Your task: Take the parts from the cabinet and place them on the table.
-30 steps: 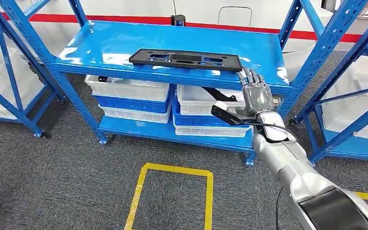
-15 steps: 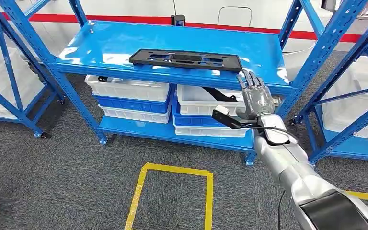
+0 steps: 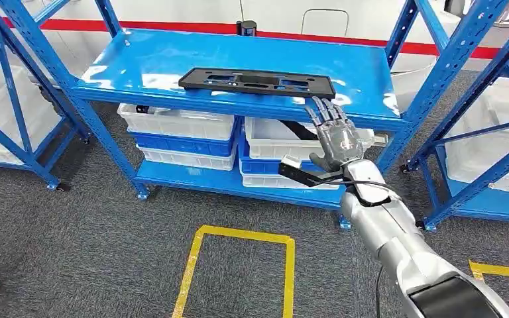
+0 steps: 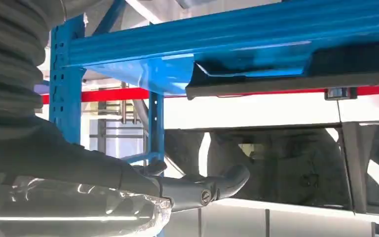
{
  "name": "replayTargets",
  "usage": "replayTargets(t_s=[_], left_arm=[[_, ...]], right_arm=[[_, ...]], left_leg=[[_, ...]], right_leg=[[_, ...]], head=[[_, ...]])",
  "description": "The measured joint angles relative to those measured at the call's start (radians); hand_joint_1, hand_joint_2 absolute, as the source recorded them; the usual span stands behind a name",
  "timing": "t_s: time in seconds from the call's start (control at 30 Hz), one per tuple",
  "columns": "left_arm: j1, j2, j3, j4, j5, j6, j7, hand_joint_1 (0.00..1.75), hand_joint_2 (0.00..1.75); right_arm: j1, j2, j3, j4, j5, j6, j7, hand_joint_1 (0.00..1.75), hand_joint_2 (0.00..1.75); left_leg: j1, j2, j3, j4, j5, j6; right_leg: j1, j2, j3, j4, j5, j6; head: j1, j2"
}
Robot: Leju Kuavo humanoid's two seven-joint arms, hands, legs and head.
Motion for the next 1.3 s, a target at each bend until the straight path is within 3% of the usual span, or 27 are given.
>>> replayTargets(t_s=[1.3], left_arm=[[-0.001,0.003,0.0,0.0,0.012,-0.036,-0.028,0.0,0.0]], right_arm=[[0.006,0.002,0.003,-0.013,0.012,-0.01,-0.006,0.0,1.75]], left_leg=[[-0.002,0.0,-0.002,0.006,-0.001,0.002]], right_leg=[[-0.003,0.0,0.0,-0.004,0.002,0.002]], head=[[0.0,0.0]])
